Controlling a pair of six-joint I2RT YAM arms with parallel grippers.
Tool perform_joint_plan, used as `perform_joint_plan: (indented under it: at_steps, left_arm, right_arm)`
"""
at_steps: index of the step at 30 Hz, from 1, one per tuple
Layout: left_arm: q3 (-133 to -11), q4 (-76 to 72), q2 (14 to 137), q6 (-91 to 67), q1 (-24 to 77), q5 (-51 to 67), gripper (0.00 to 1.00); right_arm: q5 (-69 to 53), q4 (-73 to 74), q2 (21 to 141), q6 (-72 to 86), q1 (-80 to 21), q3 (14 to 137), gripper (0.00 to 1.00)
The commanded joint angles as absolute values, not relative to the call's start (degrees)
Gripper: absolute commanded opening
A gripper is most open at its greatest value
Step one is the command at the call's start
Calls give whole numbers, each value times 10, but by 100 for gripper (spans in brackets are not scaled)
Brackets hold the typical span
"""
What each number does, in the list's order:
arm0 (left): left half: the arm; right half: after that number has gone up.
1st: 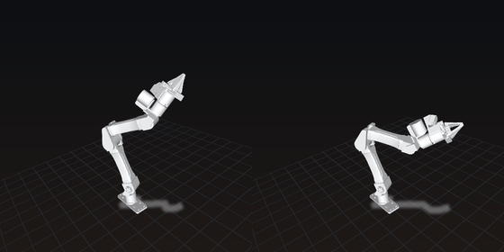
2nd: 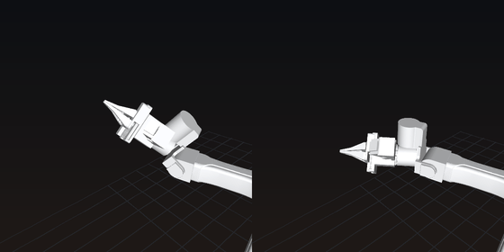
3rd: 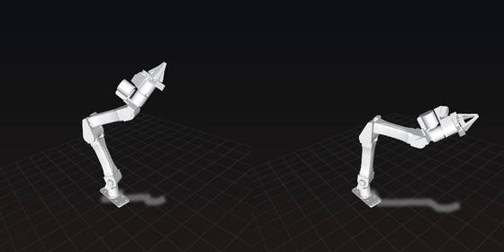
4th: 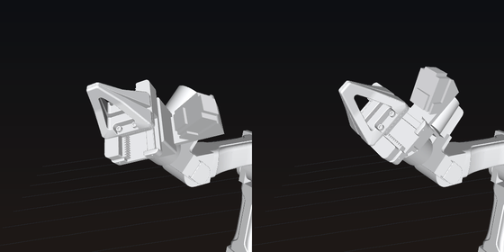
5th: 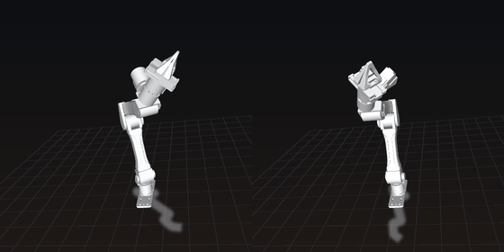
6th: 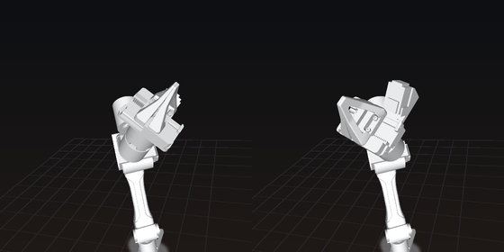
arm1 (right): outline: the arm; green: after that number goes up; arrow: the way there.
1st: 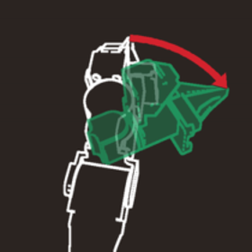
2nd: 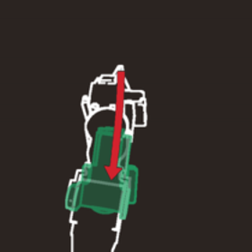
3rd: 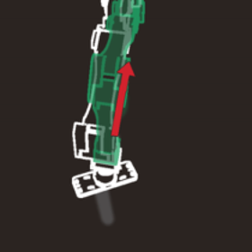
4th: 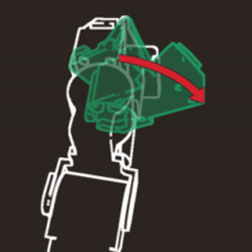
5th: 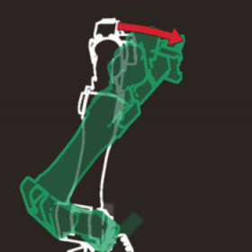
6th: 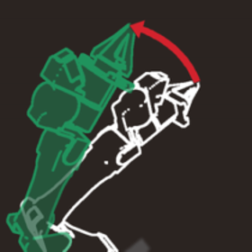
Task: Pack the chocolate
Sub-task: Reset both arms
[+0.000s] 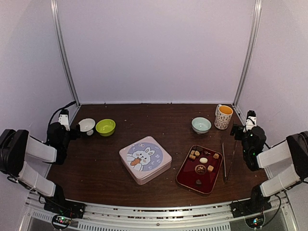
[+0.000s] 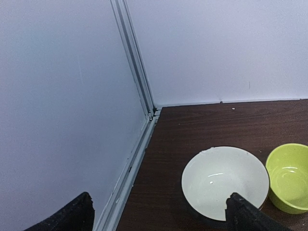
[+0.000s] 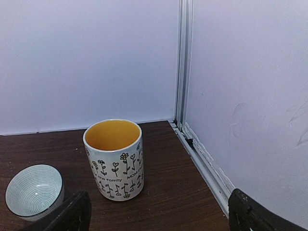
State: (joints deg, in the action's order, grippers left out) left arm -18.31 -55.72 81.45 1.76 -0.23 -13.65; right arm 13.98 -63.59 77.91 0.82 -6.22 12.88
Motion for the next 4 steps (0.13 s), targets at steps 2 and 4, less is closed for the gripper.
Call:
perform_joint_plan:
  at_steps: [2, 4]
  left_arm:
    - [-183, -594, 817, 12, -5, -129, 98]
    - [-183, -594, 816, 12, -5, -129, 98]
  right_arm:
    - [147, -632, 780, 13, -58, 139, 100]
    - [147, -633, 780, 13, -58, 139, 100]
